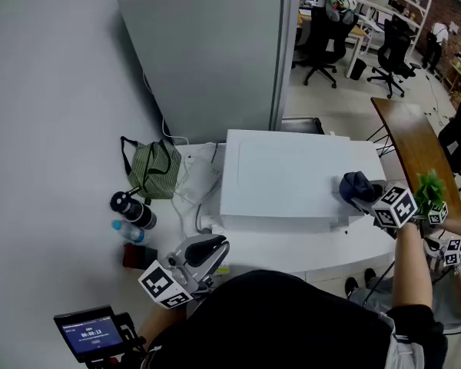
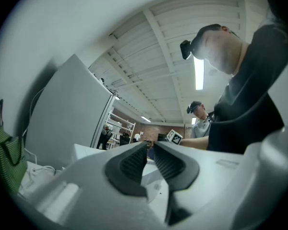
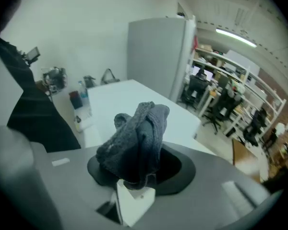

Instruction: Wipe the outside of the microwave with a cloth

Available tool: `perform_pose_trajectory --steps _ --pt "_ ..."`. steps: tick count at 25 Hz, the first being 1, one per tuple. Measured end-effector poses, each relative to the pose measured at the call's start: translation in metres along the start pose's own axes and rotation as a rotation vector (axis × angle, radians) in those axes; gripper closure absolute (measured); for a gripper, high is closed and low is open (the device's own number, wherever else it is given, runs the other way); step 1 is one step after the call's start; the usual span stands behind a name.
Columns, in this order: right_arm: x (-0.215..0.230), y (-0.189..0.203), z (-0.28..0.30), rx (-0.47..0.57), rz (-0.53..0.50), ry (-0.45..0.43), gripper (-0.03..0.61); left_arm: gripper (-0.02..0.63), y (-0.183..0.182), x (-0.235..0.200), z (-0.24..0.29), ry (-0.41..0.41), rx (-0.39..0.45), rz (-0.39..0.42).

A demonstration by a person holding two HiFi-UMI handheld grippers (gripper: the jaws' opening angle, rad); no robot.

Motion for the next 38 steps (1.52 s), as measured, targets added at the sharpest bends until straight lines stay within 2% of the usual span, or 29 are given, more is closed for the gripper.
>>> perform_pose_trajectory --steps 3,8,10,13,16,19,28,31,34,36,38 --pt "-0.090 -0.074 0.024 0.120 -0.113 -0.129 0.434 0.569 -0.001 -0.006 -0.023 -0.016 0.005 0.007" --pt "-0.243 -0.180 0.084 0.198 -0.342 -0.314 0.434 0.569 -0.021 -0.013 -0.059 0.008 -0.004 -0.018" --pt "-0.280 -0.207 0.104 0.196 -0.415 -0.335 0.434 0.569 -0.022 -0.015 -0.068 0.022 -0.010 -0.030" --pt "-0.294 -0.217 0.120 0.170 -0.451 -0.306 0.434 0.568 -0.016 -0.017 -0.078 0.024 -0.024 -0.059" --pt "-0.279 -0.201 0.121 0.153 -0.376 -0.307 0.434 0.569 -0.010 -0.020 -0.081 0.018 -0.048 -0.077" --pt "-0.241 -0.166 0.110 0.120 -0.295 -0.280 0.434 0.569 -0.007 -0.018 -0.071 0.029 -0.059 -0.072" --pt "-0.070 0.002 0.021 0.035 -0.111 -0.082 0.434 0.568 0.015 0.038 0.032 0.083 -0.050 -0.085" --pt "-0.028 0.045 -0.001 0.038 -0.066 -0.029 0.434 0.568 0.027 0.060 0.063 0.076 -0.050 -0.078" --pt "-0.004 0.068 -0.012 0.045 -0.051 -0.001 0.434 0.569 0.040 0.078 0.082 0.058 -0.054 -0.086" --pt "0.010 0.077 -0.019 0.034 -0.084 0.059 0.434 0.568 0.046 0.089 0.090 0.050 -0.060 -0.091" --pt "0.011 0.072 -0.033 0.075 -0.141 0.128 0.434 0.568 0.049 0.098 0.091 0.040 -0.069 -0.087"
Point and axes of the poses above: the fingertips, and each gripper's own axes: z forward along the fingers, x to its right, y out of its underside, the point moved 3 cm from there along -z, backward along the fingers, and after that the axes turned 8 degrees about y, right-handed, at the moved point
